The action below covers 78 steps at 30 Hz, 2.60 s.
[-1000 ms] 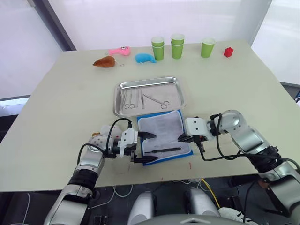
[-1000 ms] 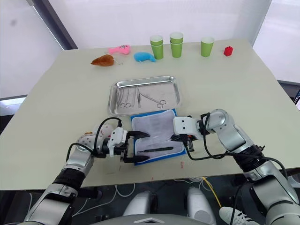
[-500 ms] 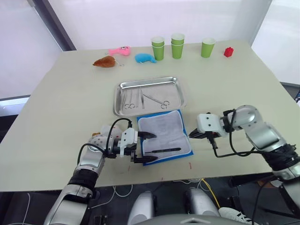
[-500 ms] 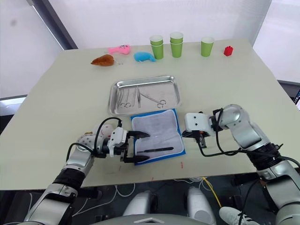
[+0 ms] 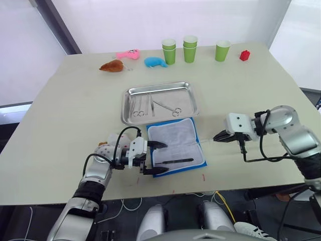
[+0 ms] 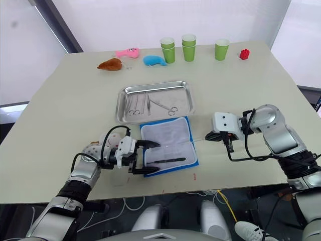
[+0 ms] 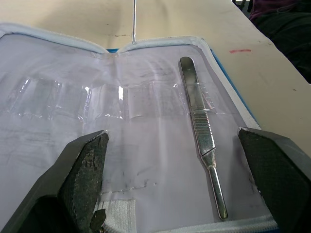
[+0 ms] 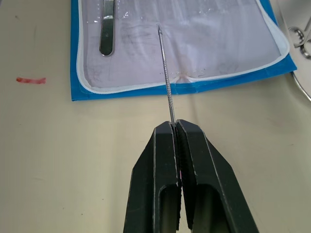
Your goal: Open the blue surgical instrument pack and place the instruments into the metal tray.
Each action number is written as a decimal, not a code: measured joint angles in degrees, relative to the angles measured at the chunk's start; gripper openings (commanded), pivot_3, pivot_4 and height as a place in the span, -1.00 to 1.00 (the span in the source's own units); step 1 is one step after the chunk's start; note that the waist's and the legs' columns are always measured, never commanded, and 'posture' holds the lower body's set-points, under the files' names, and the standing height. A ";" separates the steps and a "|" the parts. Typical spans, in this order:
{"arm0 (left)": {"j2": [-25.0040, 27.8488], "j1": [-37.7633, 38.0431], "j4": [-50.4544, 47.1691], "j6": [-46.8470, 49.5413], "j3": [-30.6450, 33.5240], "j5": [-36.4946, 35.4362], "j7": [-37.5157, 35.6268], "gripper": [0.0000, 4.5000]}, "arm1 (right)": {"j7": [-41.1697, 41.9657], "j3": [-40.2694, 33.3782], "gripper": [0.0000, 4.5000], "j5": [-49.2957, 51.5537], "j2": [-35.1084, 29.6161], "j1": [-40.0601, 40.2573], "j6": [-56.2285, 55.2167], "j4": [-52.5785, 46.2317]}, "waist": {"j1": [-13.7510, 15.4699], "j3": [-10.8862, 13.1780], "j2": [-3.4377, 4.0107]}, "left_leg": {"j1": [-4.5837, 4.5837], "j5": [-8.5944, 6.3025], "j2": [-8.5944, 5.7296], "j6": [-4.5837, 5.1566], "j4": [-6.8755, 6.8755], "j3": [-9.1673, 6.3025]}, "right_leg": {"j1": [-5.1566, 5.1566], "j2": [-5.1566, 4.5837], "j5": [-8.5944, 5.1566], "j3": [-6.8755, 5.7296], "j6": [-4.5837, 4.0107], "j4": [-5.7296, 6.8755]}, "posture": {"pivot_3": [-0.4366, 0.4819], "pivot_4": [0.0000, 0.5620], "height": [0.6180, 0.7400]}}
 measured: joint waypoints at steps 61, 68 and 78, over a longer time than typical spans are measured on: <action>0.18 0.00 -0.17 -0.13 0.30 -0.03 -0.23 1.00 | -50.10 -6.47 -0.97 -12.12 44.45 -36.81 -6.09 72.68 | -0.61 0.01 0.38 | -0.04 0.02 -0.04 0.04 -0.01 0.00 | 0.02 0.04 0.06 0.15 0.01 0.14 | -0.05 -0.47 1.00; 0.35 0.26 -0.45 -0.07 0.34 -0.07 -0.06 1.00 | -51.67 -6.48 -0.97 -14.73 44.01 -36.80 -8.61 74.79 | -0.83 0.01 0.38 | -0.04 0.02 -0.04 0.04 -0.01 -0.01 | 0.03 0.04 0.08 0.16 0.06 0.14 | -0.05 -0.47 1.00; 0.75 1.06 -1.79 0.30 0.37 -0.16 0.54 1.00 | -51.78 -6.77 -0.36 -16.20 44.08 -36.28 -9.65 75.89 | -1.08 0.03 0.36 | -0.07 0.02 -0.06 0.04 -0.01 0.03 | 0.02 0.03 0.10 0.22 0.09 0.12 | -0.05 -0.47 1.00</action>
